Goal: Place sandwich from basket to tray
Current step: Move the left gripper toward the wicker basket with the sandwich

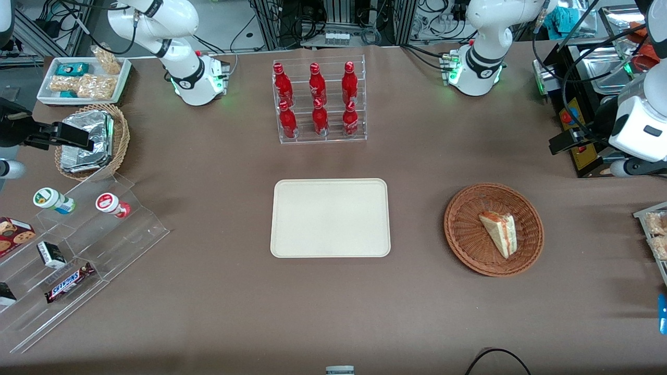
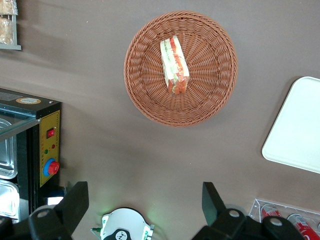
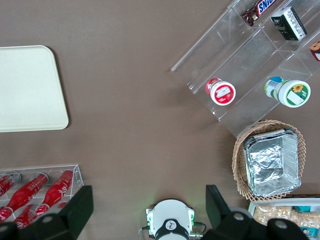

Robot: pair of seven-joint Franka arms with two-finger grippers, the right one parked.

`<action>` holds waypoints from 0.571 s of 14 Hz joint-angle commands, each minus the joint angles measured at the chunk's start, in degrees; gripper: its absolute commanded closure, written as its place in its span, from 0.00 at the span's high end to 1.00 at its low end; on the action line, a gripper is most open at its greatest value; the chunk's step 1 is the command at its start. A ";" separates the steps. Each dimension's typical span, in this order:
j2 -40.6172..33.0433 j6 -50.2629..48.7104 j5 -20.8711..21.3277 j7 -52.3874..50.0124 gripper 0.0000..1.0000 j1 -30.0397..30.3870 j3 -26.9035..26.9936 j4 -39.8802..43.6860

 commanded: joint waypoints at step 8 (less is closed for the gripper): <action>2.15 -1.78 1.04 -0.17 1.00 -0.24 -0.12 1.10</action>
